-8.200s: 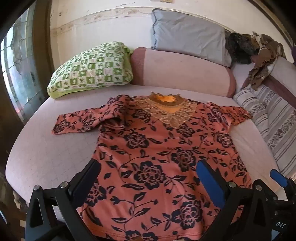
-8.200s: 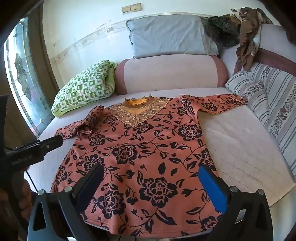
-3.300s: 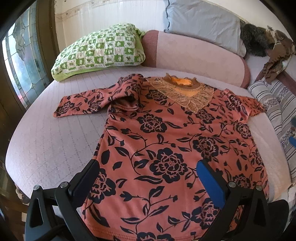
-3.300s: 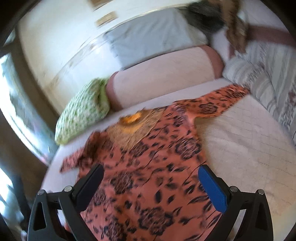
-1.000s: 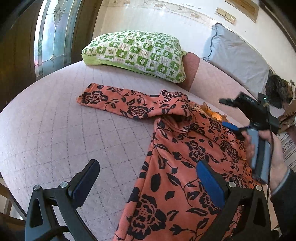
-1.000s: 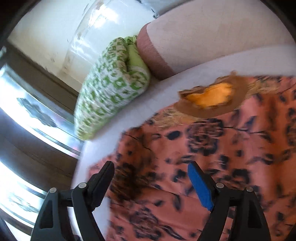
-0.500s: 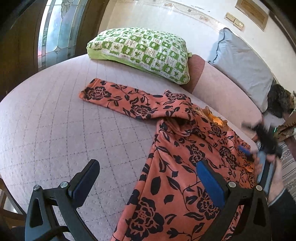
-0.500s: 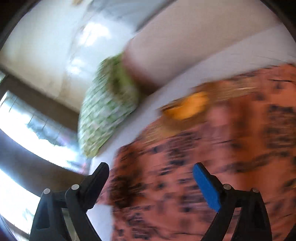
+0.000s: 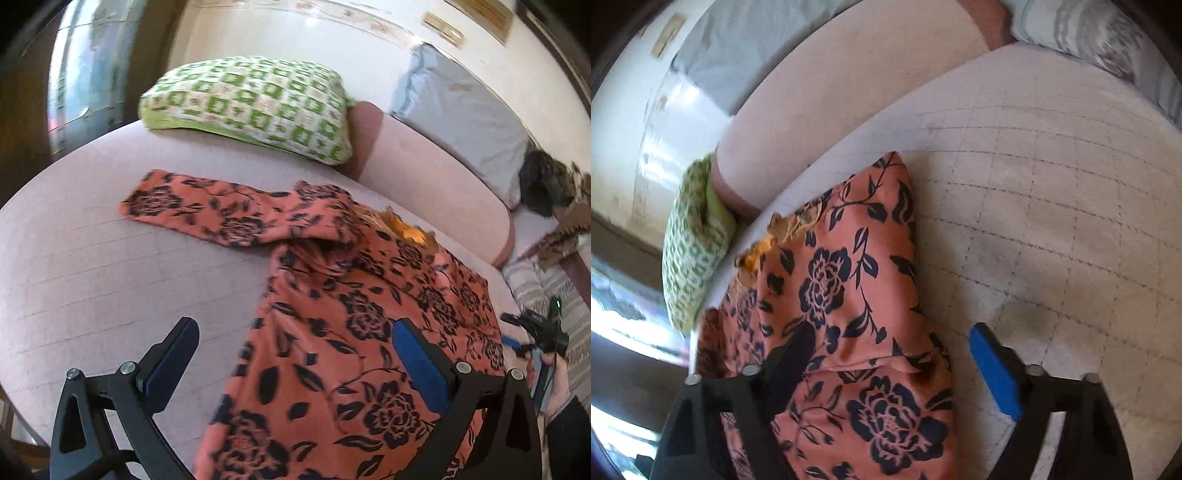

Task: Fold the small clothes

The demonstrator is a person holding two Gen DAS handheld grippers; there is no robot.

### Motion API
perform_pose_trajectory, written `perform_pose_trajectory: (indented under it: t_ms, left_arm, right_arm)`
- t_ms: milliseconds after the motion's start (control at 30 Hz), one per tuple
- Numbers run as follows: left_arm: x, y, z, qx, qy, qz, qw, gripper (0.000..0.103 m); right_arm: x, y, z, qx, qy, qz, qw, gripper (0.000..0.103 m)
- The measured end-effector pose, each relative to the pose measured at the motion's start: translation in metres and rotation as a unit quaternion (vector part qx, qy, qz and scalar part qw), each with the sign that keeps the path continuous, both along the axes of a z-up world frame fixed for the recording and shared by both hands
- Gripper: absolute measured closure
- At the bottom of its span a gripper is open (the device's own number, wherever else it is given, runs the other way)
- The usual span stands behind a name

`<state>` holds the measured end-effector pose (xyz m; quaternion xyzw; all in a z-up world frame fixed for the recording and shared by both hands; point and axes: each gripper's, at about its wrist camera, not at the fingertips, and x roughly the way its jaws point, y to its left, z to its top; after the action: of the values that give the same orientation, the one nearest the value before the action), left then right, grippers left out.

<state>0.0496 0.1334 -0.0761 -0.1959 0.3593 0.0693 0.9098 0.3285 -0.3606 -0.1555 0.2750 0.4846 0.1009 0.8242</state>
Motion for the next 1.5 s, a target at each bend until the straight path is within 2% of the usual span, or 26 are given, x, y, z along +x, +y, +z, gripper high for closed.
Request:
perform_pose_trajectory:
  t_ms: [33, 100, 133, 167, 267, 333, 367, 433, 467, 500, 533, 633, 767, 833, 867, 900, 1000, 1067, 1100, 1167, 1233, 1267, 1300, 1400, 1467, 1500]
  left_arm:
    - [0.003, -0.005, -0.002, 0.006, 0.001, -0.009, 0.9999, 0.0]
    - [0.007, -0.013, -0.006, 0.017, 0.007, -0.022, 0.9996, 0.0]
    - [0.007, -0.015, -0.009, 0.02, 0.009, -0.027, 0.9994, 0.0]
    - [0.007, -0.016, -0.011, 0.025, 0.011, -0.03, 0.9992, 0.0]
    - [0.007, -0.014, -0.017, 0.022, 0.013, -0.029, 0.9992, 0.0]
    - [0.01, -0.013, -0.022, 0.012, 0.017, -0.033, 0.9992, 0.0]
    - [0.011, -0.014, -0.023, 0.01, 0.019, -0.037, 0.9991, 0.0]
    - [0.01, -0.016, -0.023, 0.016, 0.017, -0.041, 0.9989, 0.0]
    - [0.01, -0.016, -0.022, 0.018, 0.013, -0.042, 0.9989, 0.0]
    - [0.011, -0.017, -0.023, 0.018, 0.012, -0.044, 0.9988, 0.0]
    - [0.011, -0.017, -0.023, 0.017, 0.012, -0.046, 0.9987, 0.0]
    - [0.014, -0.019, -0.026, 0.011, 0.013, -0.052, 0.9985, 0.0]
    - [0.017, -0.021, -0.027, 0.013, 0.015, -0.055, 0.9983, 0.0]
    - [0.019, -0.021, -0.029, 0.018, 0.018, -0.055, 0.9982, 0.0]
    - [0.019, -0.02, -0.029, 0.017, 0.019, -0.054, 0.9982, 0.0]
    - [0.019, -0.019, -0.03, 0.014, 0.02, -0.052, 0.9983, 0.0]
    - [0.021, -0.017, -0.031, -0.001, 0.017, -0.048, 0.9987, 0.0]
    - [0.023, -0.019, -0.033, 0.0, 0.02, -0.053, 0.9984, 0.0]
    - [0.022, -0.021, -0.032, 0.006, 0.02, -0.056, 0.9982, 0.0]
    - [0.021, -0.024, -0.029, 0.021, 0.014, -0.057, 0.998, 0.0]
    - [0.018, -0.025, -0.027, 0.018, 0.009, -0.059, 0.9981, 0.0]
    - [0.017, -0.025, -0.026, 0.02, 0.007, -0.058, 0.9981, 0.0]
    - [0.017, -0.025, -0.025, 0.022, 0.007, -0.058, 0.9981, 0.0]
    - [0.015, -0.023, -0.024, 0.021, 0.005, -0.056, 0.9982, 0.0]
    - [0.012, -0.02, -0.024, 0.02, 0.005, -0.051, 0.9985, 0.0]
    - [0.011, -0.019, -0.023, 0.018, 0.005, -0.05, 0.9986, 0.0]
  right_arm:
    - [0.003, 0.002, -0.002, -0.004, 0.003, 0.007, 1.0, 0.039]
    - [0.015, 0.014, -0.012, -0.035, 0.03, 0.03, 0.998, 0.07]
    - [0.017, 0.017, -0.016, -0.057, 0.035, 0.034, 0.997, 0.075]
    - [0.019, 0.021, -0.014, -0.071, 0.031, 0.042, 0.996, 0.087]
    - [0.005, 0.027, 0.021, -0.093, -0.039, 0.031, 0.994, 0.088]
    - [0.01, 0.025, 0.006, -0.12, -0.012, 0.035, 0.992, 0.088]
    - [0.014, 0.024, -0.012, -0.139, 0.018, 0.036, 0.989, 0.085]
    - [0.011, 0.02, -0.015, -0.121, 0.01, 0.026, 0.992, 0.078]
    - [0.01, 0.014, -0.009, -0.083, 0.001, 0.011, 0.996, 0.065]
    - [0.009, 0.01, -0.003, -0.06, -0.01, 0.0, 0.998, 0.039]
    - [0.009, 0.007, 0.004, -0.056, -0.021, -0.012, 0.998, 0.031]
    - [0.03, 0.006, 0.022, -0.07, -0.06, -0.024, 0.995, 0.029]
    - [0.094, 0.012, 0.0, -0.091, -0.029, -0.007, 0.995, 0.03]
    - [0.11, 0.005, -0.014, -0.081, -0.012, 0.003, 0.997, 0.044]
    - [0.115, 0.008, -0.016, -0.088, -0.022, 0.017, 0.996, 0.079]
    - [0.119, 0.01, -0.016, -0.094, -0.016, 0.025, 0.995, 0.09]
    - [0.119, 0.011, 0.0, -0.159, -0.054, 0.004, 0.986, 0.096]
    - [0.13, -0.002, -0.026, -0.171, 0.0, -0.009, 0.985, 0.096]
    - [0.129, -0.007, -0.029, -0.158, -0.007, -0.007, 0.987, 0.096]
    - [0.119, -0.015, -0.016, -0.129, -0.035, -0.028, 0.991, 0.089]
    - [0.106, -0.02, -0.002, -0.125, -0.046, -0.052, 0.99, 0.063]
    - [0.097, -0.017, 0.005, -0.119, -0.056, -0.053, 0.99, 0.04]
    - [0.086, -0.013, 0.013, -0.101, -0.075, -0.04, 0.991, 0.032]
    - [0.065, 0.007, 0.021, -0.051, -0.08, 0.031, 0.995, 0.032]
    - [0.062, 0.025, 0.005, -0.006, -0.055, 0.098, 0.994, 0.033]
    - [0.063, 0.029, -0.006, -0.017, -0.047, 0.116, 0.992, 0.035]
